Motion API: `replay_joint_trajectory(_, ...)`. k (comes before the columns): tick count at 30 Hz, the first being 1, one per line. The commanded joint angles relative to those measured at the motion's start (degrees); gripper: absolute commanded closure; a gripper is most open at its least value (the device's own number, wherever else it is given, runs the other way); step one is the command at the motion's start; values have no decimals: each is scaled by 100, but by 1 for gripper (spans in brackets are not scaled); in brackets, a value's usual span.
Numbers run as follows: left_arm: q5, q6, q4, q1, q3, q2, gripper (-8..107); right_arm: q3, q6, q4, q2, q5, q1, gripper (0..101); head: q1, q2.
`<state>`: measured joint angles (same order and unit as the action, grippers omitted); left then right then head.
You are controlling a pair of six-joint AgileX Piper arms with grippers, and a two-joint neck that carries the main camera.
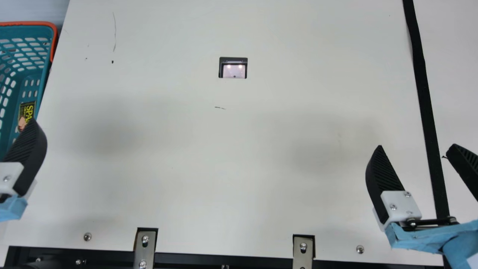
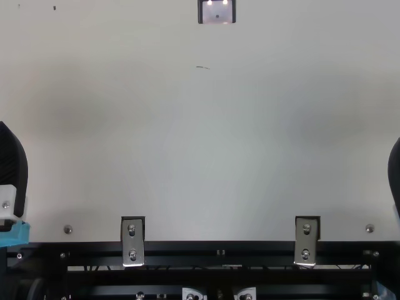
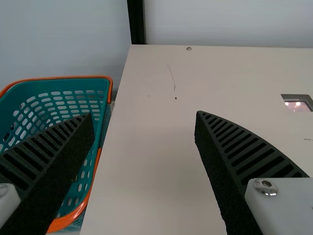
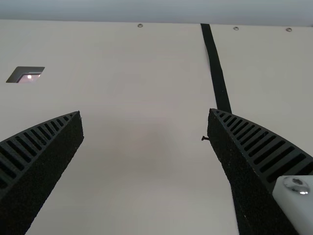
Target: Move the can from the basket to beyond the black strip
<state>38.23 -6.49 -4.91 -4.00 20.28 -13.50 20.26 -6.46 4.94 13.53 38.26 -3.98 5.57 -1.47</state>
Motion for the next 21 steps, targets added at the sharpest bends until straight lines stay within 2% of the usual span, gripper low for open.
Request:
replay_joint_trajectory(1,0,0,0,0,0,0,9,0,0,0,0,0,0,0,0,13)
replay_joint_trajectory(21,0,0,0,0,0,0,9,0,0,0,0,0,0,0,0,13)
